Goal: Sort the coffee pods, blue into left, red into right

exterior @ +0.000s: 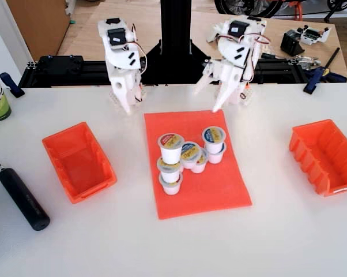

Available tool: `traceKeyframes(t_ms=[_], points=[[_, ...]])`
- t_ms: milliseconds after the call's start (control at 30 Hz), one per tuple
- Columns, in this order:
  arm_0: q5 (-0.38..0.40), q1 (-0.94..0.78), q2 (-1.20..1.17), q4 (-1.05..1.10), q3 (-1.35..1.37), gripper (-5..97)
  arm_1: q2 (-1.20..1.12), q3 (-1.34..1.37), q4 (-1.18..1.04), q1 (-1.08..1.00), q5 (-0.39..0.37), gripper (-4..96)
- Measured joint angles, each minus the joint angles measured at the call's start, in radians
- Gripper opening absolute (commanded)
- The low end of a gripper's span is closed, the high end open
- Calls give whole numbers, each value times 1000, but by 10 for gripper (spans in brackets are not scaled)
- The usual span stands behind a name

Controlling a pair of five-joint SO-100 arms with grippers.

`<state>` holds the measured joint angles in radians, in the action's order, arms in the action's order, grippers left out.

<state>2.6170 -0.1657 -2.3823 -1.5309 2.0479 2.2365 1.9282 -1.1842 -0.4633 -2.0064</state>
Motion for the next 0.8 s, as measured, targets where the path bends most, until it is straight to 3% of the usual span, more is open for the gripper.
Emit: traceKeyframes(t_ms=[167,367,800], points=[[-86,-23,26,60,-28,321,-110,-3,238,-2,137,423],[-147,-23,31,52,-60,323,-195,-5,423,-6,221,425],[-184,-23,-46,-77,-97,325,-416,-6,767,-9,270,437]])
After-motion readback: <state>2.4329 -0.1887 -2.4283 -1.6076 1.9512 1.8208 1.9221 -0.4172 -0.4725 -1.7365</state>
